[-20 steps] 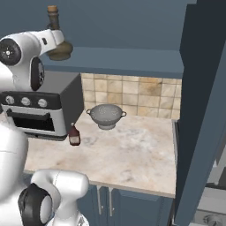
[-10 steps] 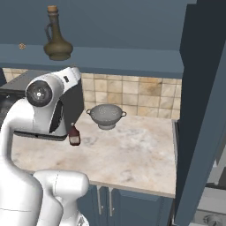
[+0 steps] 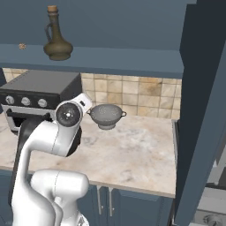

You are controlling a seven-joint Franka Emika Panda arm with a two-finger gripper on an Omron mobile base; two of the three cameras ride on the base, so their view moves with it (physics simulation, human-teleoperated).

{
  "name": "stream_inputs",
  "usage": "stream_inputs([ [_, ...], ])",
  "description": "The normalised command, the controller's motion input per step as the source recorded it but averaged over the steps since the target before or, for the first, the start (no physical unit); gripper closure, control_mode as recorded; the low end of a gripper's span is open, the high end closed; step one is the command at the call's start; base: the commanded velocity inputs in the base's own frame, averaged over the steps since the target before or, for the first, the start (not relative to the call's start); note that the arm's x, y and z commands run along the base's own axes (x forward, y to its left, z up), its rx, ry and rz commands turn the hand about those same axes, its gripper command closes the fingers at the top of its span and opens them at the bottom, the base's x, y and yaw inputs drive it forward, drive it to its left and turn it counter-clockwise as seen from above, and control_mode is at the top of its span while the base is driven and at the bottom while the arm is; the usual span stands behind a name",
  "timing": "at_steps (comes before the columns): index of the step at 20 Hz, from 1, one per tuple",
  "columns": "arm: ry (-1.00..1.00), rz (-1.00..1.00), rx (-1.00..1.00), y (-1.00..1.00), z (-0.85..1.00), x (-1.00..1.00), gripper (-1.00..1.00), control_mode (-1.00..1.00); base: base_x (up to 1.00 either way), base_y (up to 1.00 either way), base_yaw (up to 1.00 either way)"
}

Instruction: Pick the ketchup and oil and vinegar bottle from the counter and place them in the cabinet.

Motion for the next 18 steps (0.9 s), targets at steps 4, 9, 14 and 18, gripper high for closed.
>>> stream_inputs([
  [4, 0.16, 0.17, -0.10, -0.04, -0.85, 0.02, -1.00, -1.00, 0.00, 0.00, 0.00],
  [9, 0.16, 0.18, -0.02, 0.00, -0.57, 0.22, -1.00, -1.00, 0.00, 0.00, 0.00],
  [14, 0.16, 0.13, 0.08, 0.03, -0.51, 0.25, -1.00, -1.00, 0.00, 0.00, 0.00],
  [18, 0.16, 0.07, 0.09, 0.14, -0.38, 0.44, -1.00, -1.00, 0.00, 0.00, 0.00],
])
